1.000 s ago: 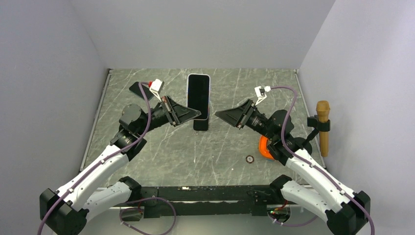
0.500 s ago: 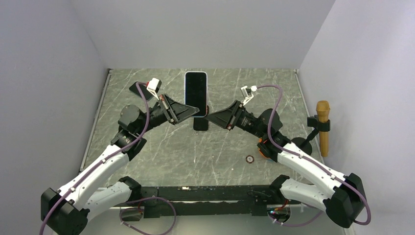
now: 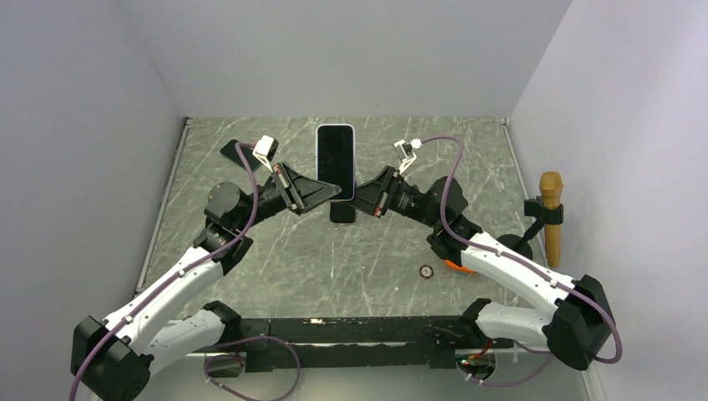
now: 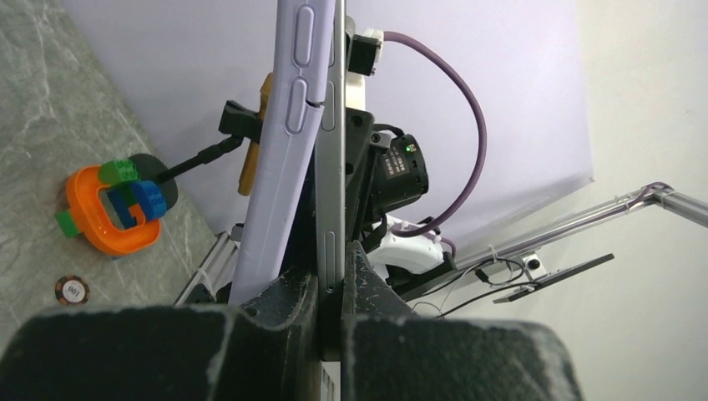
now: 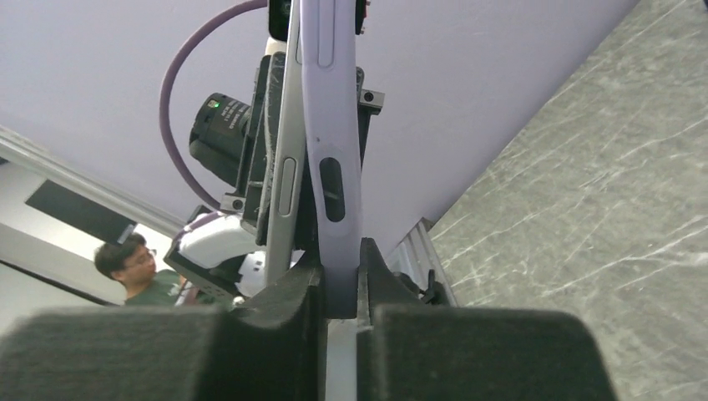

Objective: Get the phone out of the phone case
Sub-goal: Remove the phone case from the phone.

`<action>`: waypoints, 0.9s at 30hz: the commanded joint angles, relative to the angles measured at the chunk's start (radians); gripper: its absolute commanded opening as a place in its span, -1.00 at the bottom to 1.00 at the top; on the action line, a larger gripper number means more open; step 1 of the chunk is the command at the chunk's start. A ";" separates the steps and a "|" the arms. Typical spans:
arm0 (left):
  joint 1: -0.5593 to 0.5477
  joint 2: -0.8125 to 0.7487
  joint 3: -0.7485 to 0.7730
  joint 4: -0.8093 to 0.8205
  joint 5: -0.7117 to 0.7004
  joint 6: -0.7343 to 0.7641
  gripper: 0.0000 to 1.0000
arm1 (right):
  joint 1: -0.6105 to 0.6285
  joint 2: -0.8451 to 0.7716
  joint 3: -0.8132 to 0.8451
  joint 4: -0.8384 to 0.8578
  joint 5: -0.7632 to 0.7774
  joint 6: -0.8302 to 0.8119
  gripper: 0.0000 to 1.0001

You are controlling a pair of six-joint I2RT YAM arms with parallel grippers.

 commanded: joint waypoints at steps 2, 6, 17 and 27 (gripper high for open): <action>-0.041 -0.031 -0.035 0.140 0.056 -0.040 -1.00 | -0.020 0.048 0.094 0.080 0.101 -0.044 -1.00; -0.078 -0.065 -0.090 0.107 0.047 -0.031 -1.00 | -0.089 0.089 0.122 0.063 0.173 -0.006 -1.00; -0.088 -0.190 -0.162 -0.188 -0.028 0.105 -1.00 | -0.231 0.204 0.240 -0.224 0.146 -0.008 -1.00; 0.216 -0.214 0.044 -1.024 -0.611 0.530 -1.00 | -0.231 -0.075 -0.007 -0.584 0.296 -0.177 -1.00</action>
